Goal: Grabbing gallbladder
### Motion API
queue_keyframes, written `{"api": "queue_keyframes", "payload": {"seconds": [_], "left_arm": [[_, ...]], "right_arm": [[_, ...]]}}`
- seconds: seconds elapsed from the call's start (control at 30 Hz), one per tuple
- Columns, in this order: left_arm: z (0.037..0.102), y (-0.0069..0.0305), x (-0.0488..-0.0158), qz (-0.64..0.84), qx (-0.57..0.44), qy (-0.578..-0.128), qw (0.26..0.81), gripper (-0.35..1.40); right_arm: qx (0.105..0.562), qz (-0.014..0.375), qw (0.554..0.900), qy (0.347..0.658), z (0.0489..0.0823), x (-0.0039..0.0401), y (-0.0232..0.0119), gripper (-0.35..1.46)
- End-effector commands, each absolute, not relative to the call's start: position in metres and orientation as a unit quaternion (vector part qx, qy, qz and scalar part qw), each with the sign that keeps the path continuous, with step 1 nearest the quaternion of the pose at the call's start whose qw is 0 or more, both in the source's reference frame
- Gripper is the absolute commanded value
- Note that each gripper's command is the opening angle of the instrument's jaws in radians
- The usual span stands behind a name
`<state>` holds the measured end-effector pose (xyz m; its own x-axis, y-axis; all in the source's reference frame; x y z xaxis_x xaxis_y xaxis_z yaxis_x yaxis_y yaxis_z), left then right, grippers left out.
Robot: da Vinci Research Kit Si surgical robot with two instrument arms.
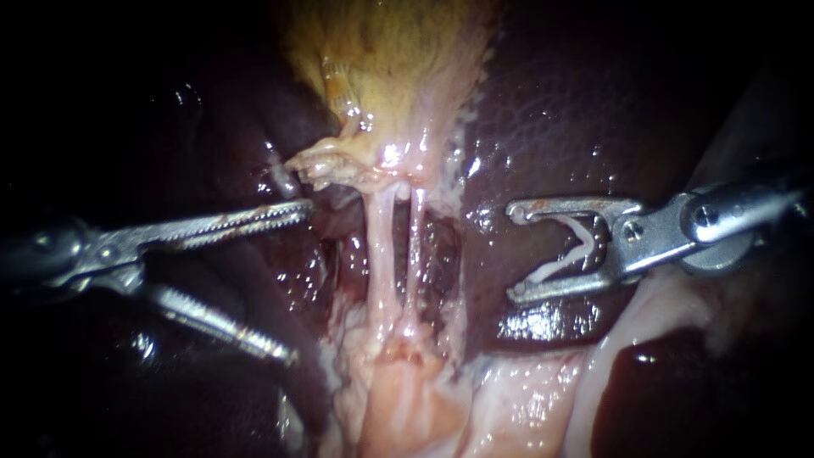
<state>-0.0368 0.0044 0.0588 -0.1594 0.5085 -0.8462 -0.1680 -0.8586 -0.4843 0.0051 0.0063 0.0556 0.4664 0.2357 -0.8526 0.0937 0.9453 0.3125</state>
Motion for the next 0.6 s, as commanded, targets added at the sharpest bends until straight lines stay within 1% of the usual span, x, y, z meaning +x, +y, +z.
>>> {"api": "queue_keyframes", "payload": {"seconds": [0.03,0.13,0.37,0.47,0.6], "left_arm": [[0.0585,0.0047,-0.0368,0.750,-0.605,-0.135,0.231,1.09],[0.0580,0.0059,-0.0367,0.754,-0.596,-0.119,0.249,1.08],[0.0569,0.0082,-0.0362,0.757,-0.581,-0.100,0.281,1.03],[0.0565,0.0094,-0.0360,0.761,-0.576,-0.088,0.286,1.03],[0.0570,0.0105,-0.0360,0.764,-0.571,-0.079,0.290,0.98]], "right_arm": [[0.160,0.042,0.841,0.515,0.0556,0.0050,0.0063,0.50],[0.160,0.042,0.841,0.515,0.0556,0.0050,0.0063,0.50],[0.160,0.042,0.841,0.515,0.0556,0.0049,0.0063,0.50],[0.160,0.042,0.841,0.515,0.0556,0.0049,0.0063,0.50],[0.160,0.042,0.841,0.515,0.0556,0.0049,0.0063,0.50]]}}
